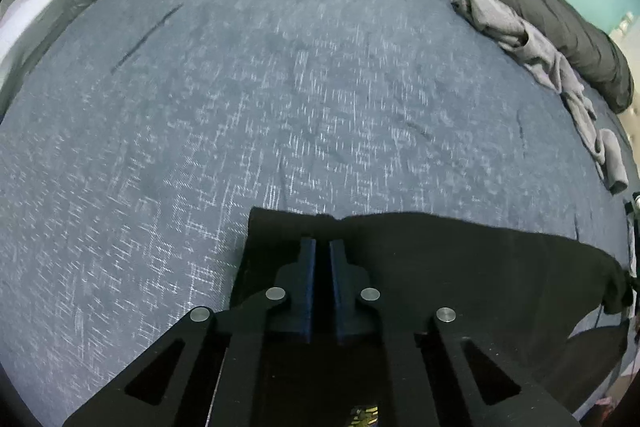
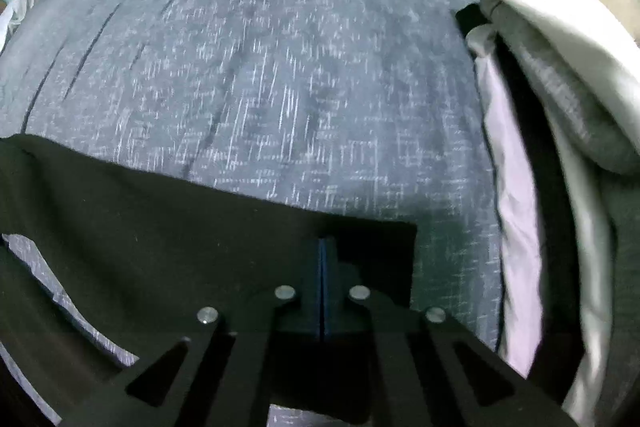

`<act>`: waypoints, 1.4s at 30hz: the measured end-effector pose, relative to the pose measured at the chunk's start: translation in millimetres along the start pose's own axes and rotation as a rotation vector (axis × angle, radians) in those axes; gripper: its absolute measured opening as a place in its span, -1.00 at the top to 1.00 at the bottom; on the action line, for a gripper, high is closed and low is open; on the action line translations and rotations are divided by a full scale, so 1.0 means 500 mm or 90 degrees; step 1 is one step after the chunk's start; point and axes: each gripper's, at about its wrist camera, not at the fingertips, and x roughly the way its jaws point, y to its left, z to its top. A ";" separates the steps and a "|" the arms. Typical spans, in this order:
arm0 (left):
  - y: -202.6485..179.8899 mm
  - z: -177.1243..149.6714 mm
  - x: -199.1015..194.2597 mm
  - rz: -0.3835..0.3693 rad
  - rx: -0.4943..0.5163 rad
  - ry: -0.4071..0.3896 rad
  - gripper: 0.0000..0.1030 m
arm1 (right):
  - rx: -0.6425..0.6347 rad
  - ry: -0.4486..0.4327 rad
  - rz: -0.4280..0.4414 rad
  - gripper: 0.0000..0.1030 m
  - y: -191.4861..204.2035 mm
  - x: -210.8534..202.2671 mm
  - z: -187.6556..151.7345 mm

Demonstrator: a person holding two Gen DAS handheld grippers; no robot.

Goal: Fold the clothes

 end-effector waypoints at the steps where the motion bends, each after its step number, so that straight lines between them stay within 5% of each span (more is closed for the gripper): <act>1: 0.001 0.002 -0.005 -0.001 -0.001 -0.004 0.88 | 0.002 -0.008 -0.002 1.00 -0.002 -0.005 0.000; 3: 0.005 0.004 -0.015 0.007 0.000 -0.011 1.00 | 0.007 -0.022 -0.004 1.00 -0.010 -0.016 0.002; 13: 0.025 0.014 -0.029 0.021 -0.026 -0.024 0.98 | 0.019 -0.039 0.030 0.96 -0.018 -0.035 0.033; 15: 0.029 0.013 -0.022 0.036 -0.026 -0.014 0.56 | 0.012 -0.024 0.029 0.52 -0.004 -0.024 0.040; 16: 0.029 0.013 -0.018 0.043 -0.022 -0.010 0.36 | 0.005 -0.025 0.030 0.15 0.004 -0.023 0.040; 17: 0.029 0.013 -0.015 0.040 -0.020 -0.009 -0.07 | -0.006 -0.027 0.038 0.04 0.013 -0.021 0.041; 18: 0.031 0.013 -0.012 0.040 -0.022 -0.008 -0.25 | -0.017 -0.028 0.049 0.04 0.023 -0.018 0.043; 29: 0.052 -0.002 0.032 0.020 -0.042 0.018 -0.24 | -0.149 -0.005 0.070 0.13 0.136 0.025 0.043; 31: 0.049 -0.007 0.034 0.013 -0.038 0.019 -0.13 | -0.162 -0.008 0.066 0.37 0.147 0.024 0.041; 32: 0.046 -0.008 0.035 0.013 -0.034 0.019 0.10 | -0.168 -0.009 0.065 0.53 0.153 0.024 0.039; 34: 0.041 -0.012 0.037 0.013 -0.026 0.019 0.12 | -0.181 -0.012 0.061 0.77 0.165 0.023 0.036; 36: 0.037 -0.013 0.034 0.019 -0.019 0.015 0.79 | -0.193 -0.015 0.058 0.94 0.176 0.023 0.034; 42: 0.024 -0.011 -0.012 0.011 0.004 -0.019 0.95 | -0.194 -0.040 0.046 1.00 0.173 0.005 0.032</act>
